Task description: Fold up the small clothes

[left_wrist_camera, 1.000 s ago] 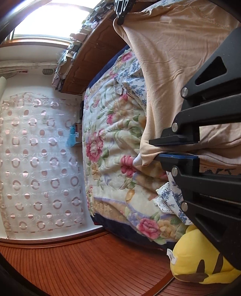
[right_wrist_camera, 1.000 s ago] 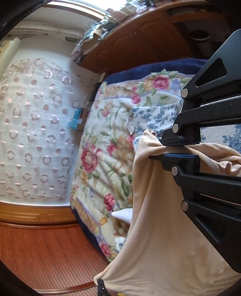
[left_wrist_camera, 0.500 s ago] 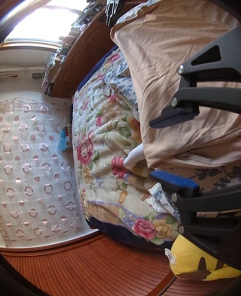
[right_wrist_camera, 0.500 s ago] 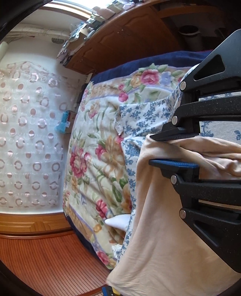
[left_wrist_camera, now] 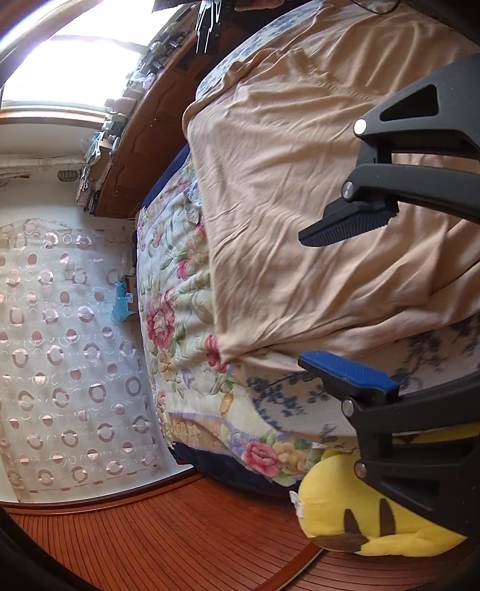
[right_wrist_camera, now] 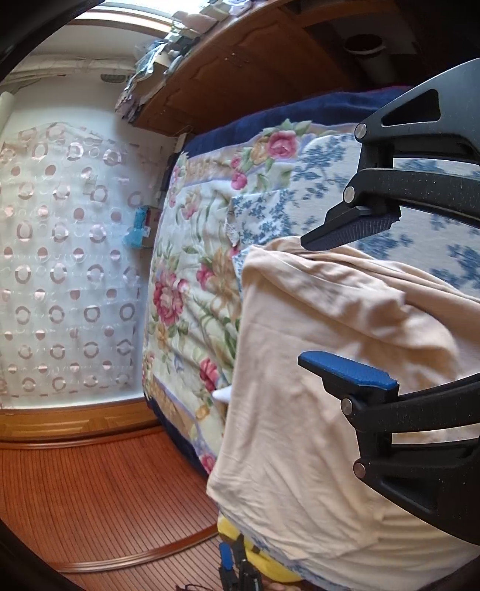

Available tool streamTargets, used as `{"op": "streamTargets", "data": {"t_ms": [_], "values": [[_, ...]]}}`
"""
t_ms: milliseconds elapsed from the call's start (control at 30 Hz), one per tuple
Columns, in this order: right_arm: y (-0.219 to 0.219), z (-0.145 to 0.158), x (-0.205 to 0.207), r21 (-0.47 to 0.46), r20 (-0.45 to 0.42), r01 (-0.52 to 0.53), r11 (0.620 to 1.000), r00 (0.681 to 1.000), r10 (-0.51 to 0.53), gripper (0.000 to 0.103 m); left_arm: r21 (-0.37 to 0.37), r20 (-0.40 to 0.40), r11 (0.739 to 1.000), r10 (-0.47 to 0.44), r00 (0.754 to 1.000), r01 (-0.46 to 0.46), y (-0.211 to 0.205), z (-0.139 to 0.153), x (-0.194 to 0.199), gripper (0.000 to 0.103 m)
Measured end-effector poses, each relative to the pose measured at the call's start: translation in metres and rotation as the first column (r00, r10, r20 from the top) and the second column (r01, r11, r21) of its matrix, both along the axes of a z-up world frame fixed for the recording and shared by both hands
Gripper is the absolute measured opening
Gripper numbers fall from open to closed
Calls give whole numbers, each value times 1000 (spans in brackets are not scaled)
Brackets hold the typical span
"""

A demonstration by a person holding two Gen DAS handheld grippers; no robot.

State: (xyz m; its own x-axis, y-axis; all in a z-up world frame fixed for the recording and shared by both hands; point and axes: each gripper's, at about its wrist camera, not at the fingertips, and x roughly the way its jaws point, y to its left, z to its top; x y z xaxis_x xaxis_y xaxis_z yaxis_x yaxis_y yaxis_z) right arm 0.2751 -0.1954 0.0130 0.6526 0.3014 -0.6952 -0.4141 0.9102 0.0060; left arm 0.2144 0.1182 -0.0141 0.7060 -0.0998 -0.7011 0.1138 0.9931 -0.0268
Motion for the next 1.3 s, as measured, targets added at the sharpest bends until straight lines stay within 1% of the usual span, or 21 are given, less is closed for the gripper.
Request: {"op": "streamTargets", "data": {"t_ms": [133,300,467,567,667,833,1000,1067,1133,1167,1233,1300], "values": [[2,-9,-27,-10,-27,-23,1000,999,23,58,-46,-29,999,9,1000,-10,-6,-8,-22,58],[10,-34,-50,-2,-88,-40,999,995,40,58,-44,-55,999,10,998,-12,-16,-21,-45,58],[11,-54,-54,26,-148,-25,999,989,29,58,-47,-97,999,4,995,-9,-25,-34,-58,58],[12,-63,-51,23,-161,-9,1000,987,13,58,-66,-114,998,14,993,-22,-22,-40,-59,58],[14,-71,-50,13,-164,-4,1000,986,6,58,-78,-133,996,38,990,-48,-15,-44,-57,58],[22,-75,-55,-37,-105,-15,999,994,11,58,-116,-136,991,52,989,-68,-6,-45,-54,58],[23,-75,-57,-30,-102,-10,999,995,7,58,-125,-90,990,58,994,-69,-6,-35,-50,58],[24,-74,-58,-39,-97,-9,999,995,5,58,-131,-89,989,53,995,-65,-5,-32,-46,57],[23,-74,-58,-41,-96,-9,999,995,5,58,-125,-88,990,53,995,-64,-5,-30,-40,47],[23,-74,-58,-40,-96,-8,999,995,5,58,-120,-93,990,58,994,-69,-4,-31,-37,44],[24,-74,-58,-42,-96,-8,999,995,4,58,-122,-107,990,59,993,-72,-1,-34,-32,34],[23,-74,-58,-42,-95,-8,999,995,4,58,-113,-137,990,71,988,-87,2,-42,-26,31]]}}
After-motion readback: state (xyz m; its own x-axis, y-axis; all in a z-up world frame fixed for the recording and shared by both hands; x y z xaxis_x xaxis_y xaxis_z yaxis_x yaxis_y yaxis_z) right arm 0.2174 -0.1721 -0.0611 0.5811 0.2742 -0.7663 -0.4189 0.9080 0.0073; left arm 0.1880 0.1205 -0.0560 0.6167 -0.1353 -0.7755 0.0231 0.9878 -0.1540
